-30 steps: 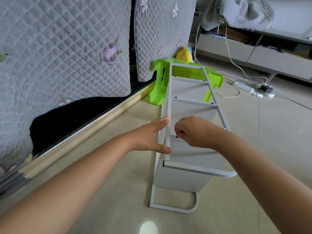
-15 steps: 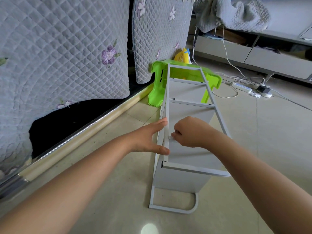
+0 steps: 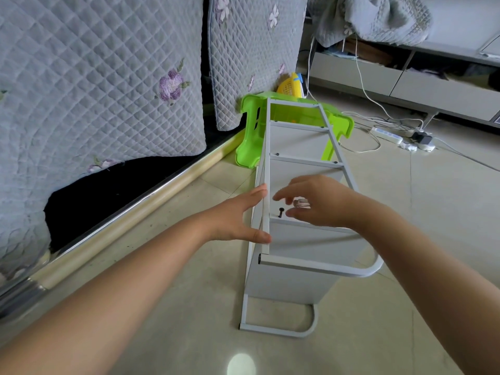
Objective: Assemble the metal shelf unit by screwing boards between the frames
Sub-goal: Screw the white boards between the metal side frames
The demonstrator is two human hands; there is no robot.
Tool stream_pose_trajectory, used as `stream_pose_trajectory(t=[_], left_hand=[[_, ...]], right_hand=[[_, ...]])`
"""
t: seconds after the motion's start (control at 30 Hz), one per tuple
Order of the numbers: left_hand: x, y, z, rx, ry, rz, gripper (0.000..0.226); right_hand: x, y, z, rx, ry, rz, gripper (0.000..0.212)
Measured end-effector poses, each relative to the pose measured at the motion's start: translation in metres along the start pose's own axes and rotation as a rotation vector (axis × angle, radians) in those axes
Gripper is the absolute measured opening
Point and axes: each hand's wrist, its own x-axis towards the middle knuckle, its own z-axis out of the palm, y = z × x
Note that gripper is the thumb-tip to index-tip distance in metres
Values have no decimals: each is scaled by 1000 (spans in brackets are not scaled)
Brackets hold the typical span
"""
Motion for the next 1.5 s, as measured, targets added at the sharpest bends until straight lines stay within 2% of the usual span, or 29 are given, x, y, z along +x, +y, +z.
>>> stream_pose_trajectory(t=[0.1,0.23,0.37,0.43,0.67,0.73,1.1,1.3,1.5], left_hand=[[-1,1,1,-9,4,9,97],[-1,0,7,-239,38,-31,93],[-4,-8,9,-356,150,-19,61],[-7,-14,11,-416,175,9,55],[-3,-13,30,-392,445,92,44],[-2,-13,31,-354,481,107,36],[-2,-14,30,-296,499,133,28],[-1,-14,28,-292,492,137,27],[-4,-12,27,-278,481,138,26]], right_hand=[[3,-5,6,-61,-17,-32,27],[4,-5,9,-133,-19,-2,25],[3,-6,13,-137,-37,35,25],[2,-7,14,-125,-35,43,27],[2,-7,14,-106,-22,52,28],[2,-6,13,-98,-27,57,27],[-2,-4,9,2,13,-61,28],[0,-7,7,-49,-34,-22,31],[2,-12,7,-110,-75,44,23]])
